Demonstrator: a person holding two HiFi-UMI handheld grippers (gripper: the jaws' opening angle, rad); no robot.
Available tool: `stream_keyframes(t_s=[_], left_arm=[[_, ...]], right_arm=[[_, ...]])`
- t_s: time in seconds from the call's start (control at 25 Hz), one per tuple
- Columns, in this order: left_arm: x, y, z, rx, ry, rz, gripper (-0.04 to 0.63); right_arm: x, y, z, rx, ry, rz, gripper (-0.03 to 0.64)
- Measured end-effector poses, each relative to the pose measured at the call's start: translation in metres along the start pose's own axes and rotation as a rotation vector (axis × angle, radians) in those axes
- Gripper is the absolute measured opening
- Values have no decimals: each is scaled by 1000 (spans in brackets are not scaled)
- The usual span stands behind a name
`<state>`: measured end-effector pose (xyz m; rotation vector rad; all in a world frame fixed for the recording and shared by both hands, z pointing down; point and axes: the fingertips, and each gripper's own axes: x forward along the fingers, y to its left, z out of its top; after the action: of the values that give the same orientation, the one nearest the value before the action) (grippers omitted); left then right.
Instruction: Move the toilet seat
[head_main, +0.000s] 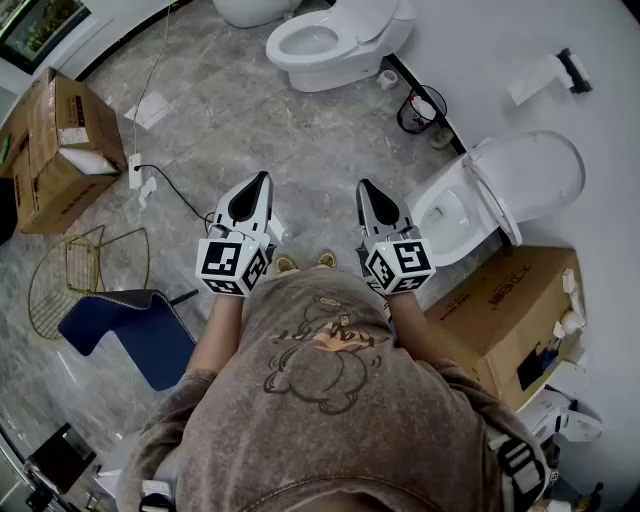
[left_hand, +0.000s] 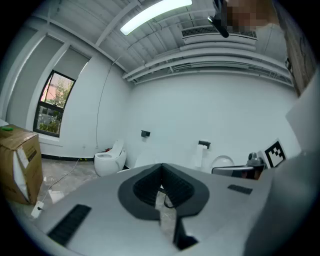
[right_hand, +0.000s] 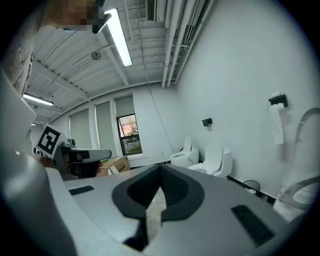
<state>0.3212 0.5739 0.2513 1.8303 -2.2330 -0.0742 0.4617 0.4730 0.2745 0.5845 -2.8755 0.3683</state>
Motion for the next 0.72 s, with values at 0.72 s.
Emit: stream_keyframes(t_s=[0.72], left_arm=[[-1, 32, -6, 1, -3, -77, 9]], right_arm=[[29, 27, -14, -10, -2, -41, -2]])
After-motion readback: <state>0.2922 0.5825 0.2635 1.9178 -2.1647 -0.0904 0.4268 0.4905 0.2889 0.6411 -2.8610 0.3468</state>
